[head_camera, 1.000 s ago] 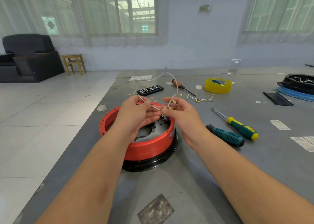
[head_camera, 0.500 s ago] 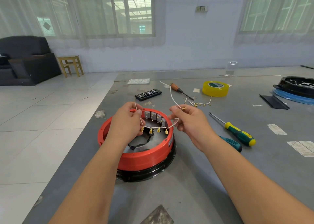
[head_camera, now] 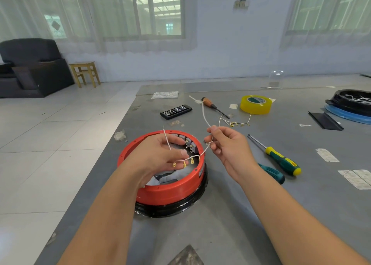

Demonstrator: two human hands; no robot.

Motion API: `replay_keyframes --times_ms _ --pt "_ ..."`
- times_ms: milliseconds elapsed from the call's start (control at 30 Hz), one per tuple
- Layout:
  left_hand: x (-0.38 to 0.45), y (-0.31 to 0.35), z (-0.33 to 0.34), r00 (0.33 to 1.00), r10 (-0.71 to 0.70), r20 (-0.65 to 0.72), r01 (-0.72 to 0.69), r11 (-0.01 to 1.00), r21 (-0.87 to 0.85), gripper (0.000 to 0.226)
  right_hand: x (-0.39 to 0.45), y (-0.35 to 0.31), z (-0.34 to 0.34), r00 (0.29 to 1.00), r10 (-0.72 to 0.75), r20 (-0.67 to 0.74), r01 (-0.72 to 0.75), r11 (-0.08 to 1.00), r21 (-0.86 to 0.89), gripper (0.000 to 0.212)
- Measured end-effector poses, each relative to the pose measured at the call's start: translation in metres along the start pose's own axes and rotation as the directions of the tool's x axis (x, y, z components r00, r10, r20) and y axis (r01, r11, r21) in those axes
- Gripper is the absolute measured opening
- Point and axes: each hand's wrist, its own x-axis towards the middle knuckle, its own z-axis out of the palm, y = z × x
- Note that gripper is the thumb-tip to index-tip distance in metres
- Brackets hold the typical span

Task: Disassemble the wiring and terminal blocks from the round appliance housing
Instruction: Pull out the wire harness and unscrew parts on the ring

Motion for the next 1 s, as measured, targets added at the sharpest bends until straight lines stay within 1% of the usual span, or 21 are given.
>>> replay_keyframes --times_ms 67,133,200,267,333,400,500,567,633,700,767,867,933,1000 --pt "-0.003 0.0 -0.004 0.998 -0.017 0.063 0.015 1.0 0.024 0.037 -0.002 -0.001 0.005 0.999 -0.01 0.037 0.009 1.0 0.029 0.015" --pt "-0.004 0.0 -0.007 0.996 -0.023 0.088 0.018 0.999 0.05 0.033 -0.003 -0.001 0.011 0.995 -0.041 0.086 0.041 0.999 0.001 0.011" --pt "-0.003 -0.001 -0.01 1.0 -0.004 0.015 0.004 0.999 0.034 0.026 -0.005 0.001 0.015 0.989 -0.08 0.124 0.088 0.994 -0.062 0.01" --pt "0.0 0.0 -0.013 0.997 0.022 -0.069 -0.024 0.999 -0.023 0.024 -0.007 0.003 0.017 0.983 -0.114 0.141 0.137 0.977 -0.166 0.011" --pt "0.002 0.0 -0.013 0.995 0.027 -0.094 -0.033 0.997 -0.065 0.024 -0.008 0.005 0.016 0.977 -0.135 0.162 0.178 0.94 -0.29 0.011" --pt "0.002 -0.001 -0.009 0.996 0.03 -0.085 -0.037 0.996 -0.078 0.025 -0.008 0.005 0.015 0.972 -0.138 0.192 0.2 0.913 -0.356 0.009" --pt "0.003 -0.002 0.001 0.995 0.065 -0.071 -0.074 0.99 -0.118 0.024 -0.008 0.002 0.014 0.97 -0.129 0.209 0.197 0.915 -0.353 0.006" --pt "0.005 -0.003 0.006 0.992 0.087 -0.087 -0.101 0.982 -0.162 0.024 -0.008 -0.001 0.013 0.972 -0.122 0.201 0.183 0.93 -0.32 0.005" --pt "0.007 -0.003 0.011 0.986 0.118 -0.121 -0.137 0.978 -0.16 0.023 -0.008 -0.004 0.011 0.977 -0.093 0.192 0.149 0.941 -0.305 0.004" --pt "0.008 -0.002 0.018 0.974 0.169 -0.15 -0.184 0.979 -0.087 0.021 -0.008 -0.008 0.009 0.98 -0.065 0.19 0.122 0.945 -0.303 0.006" --pt "0.008 -0.001 0.026 0.964 0.213 -0.16 -0.213 0.977 0.016 0.019 -0.006 -0.012 0.003 0.986 -0.073 0.152 0.116 0.948 -0.296 0.01" --pt "0.011 0.001 0.036 0.951 0.247 -0.184 -0.194 0.944 0.269 0.017 0.004 -0.026 -0.018 0.997 -0.08 -0.001 0.076 0.954 -0.288 0.015" --pt "0.016 0.002 0.047 0.934 0.308 -0.18 -0.207 0.879 0.43 0.017 0.017 -0.037 -0.041 0.995 -0.051 -0.083 0.026 0.958 -0.285 0.017" --pt "0.025 0.003 0.061 0.926 0.369 -0.081 -0.245 0.749 0.616 0.024 0.035 -0.046 -0.066 0.989 -0.012 -0.151 -0.034 0.952 -0.304 0.012"
